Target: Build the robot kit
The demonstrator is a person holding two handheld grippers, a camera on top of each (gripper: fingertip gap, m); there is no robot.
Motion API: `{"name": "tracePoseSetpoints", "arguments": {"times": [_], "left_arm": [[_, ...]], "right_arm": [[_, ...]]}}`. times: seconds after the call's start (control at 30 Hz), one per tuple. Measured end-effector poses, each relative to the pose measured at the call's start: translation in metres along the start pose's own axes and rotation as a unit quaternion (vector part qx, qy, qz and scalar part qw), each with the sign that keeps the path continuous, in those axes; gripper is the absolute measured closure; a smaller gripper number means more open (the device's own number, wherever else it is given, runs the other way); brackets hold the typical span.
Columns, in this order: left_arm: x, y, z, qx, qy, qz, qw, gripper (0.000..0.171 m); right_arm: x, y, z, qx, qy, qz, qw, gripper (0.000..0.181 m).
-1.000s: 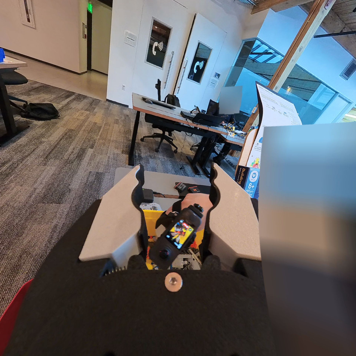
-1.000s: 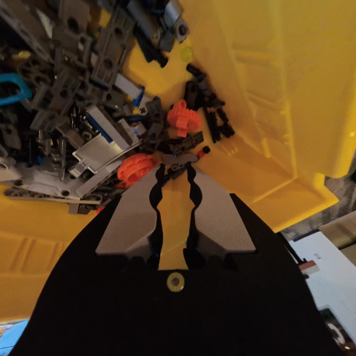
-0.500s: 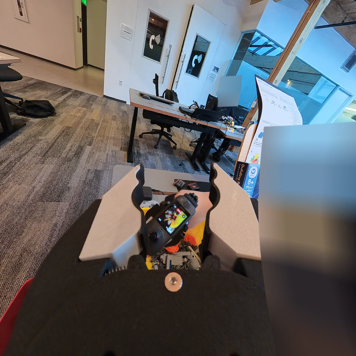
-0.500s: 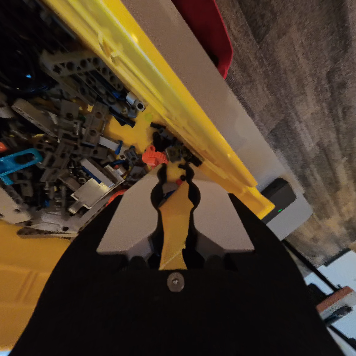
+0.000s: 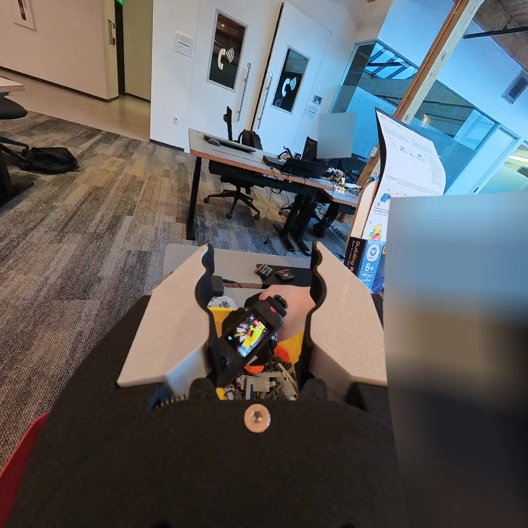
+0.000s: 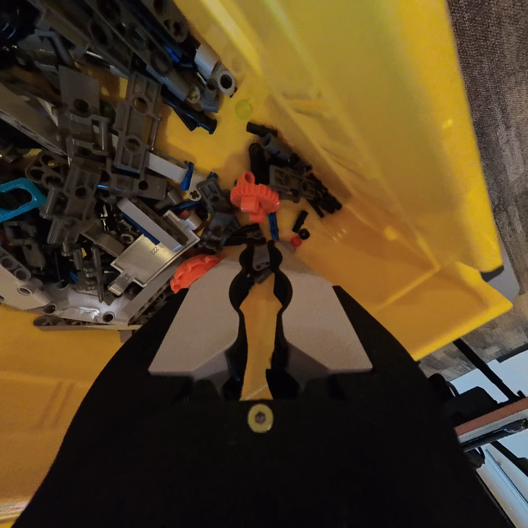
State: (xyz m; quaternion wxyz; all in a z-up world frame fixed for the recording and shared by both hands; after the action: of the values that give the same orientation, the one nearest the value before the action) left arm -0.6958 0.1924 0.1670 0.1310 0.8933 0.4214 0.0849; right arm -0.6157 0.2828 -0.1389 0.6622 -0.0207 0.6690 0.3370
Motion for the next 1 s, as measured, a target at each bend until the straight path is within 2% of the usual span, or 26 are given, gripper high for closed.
{"name": "tracePoseSetpoints", "arguments": {"times": [0.43, 0.87, 1.0], "left_arm": [[0.0004, 0.0010, 0.0003, 0.000, 0.000, 0.003, 1.000, 0.106], [0.0007, 0.0025, 0.0005, 0.000, 0.000, 0.005, 1.000, 0.106], [0.0008, 0.0032, 0.0007, 0.001, -0.001, 0.005, 1.000, 0.106]], "right_arm": [[-0.0009, -0.0011, -0.0058, 0.015, 0.007, -0.034, 0.999, 0.171], [0.0063, -0.0007, -0.0052, 0.044, -0.019, -0.049, 0.998, 0.171], [0.0060, -0.0025, -0.0053, 0.045, -0.020, -0.057, 0.997, 0.176]]}}
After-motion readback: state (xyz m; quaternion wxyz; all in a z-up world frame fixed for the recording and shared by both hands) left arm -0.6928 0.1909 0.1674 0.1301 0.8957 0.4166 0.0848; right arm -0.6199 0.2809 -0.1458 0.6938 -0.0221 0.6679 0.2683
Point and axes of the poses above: each gripper's, where its closed fingertips meet, x out along the fingers, z out of its underside, y = z × x across the jaws, the point moved 2 cm from there along -x, back along the fingers, and after that the axes turned 13 degrees about z, right-handed, at the moved point
